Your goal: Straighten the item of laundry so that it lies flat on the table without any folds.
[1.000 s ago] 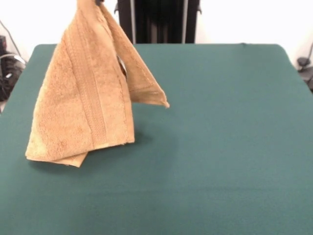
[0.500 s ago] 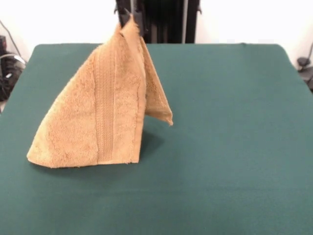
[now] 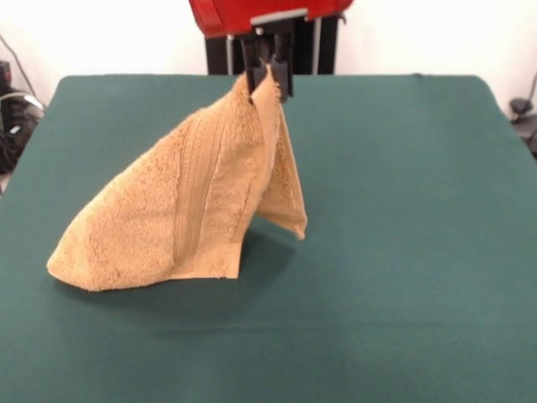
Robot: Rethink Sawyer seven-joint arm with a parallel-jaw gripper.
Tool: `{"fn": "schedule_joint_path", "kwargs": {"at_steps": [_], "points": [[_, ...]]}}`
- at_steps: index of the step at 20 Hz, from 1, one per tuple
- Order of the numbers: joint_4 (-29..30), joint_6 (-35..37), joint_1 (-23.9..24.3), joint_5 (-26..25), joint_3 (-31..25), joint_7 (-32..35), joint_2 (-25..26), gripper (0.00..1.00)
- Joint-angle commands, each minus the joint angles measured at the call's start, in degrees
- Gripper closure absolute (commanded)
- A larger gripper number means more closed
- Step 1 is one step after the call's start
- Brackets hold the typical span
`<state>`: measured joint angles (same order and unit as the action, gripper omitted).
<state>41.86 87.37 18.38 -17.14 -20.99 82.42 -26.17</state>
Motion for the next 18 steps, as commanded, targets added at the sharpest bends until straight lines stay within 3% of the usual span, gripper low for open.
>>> {"fn": "schedule_joint_path", "kwargs": {"at_steps": [1,6,12,15,18], "points": [[-4.47,3.79,-3.49,-1.68,-1.34,5.04,3.44,1.0],[-12.24,5.8,-5.12,-3.35,-1.9,5.25,7.62,1.0],[-23.99,13.25,-6.5,-7.92,-4.86,1.63,12.47,1.0],[-24.75,14.25,-6.45,-8.16,-5.48,3.3,13.2,1.0],[-20.13,10.73,-5.95,-5.4,-3.02,6.12,12.33,1.0]]}}
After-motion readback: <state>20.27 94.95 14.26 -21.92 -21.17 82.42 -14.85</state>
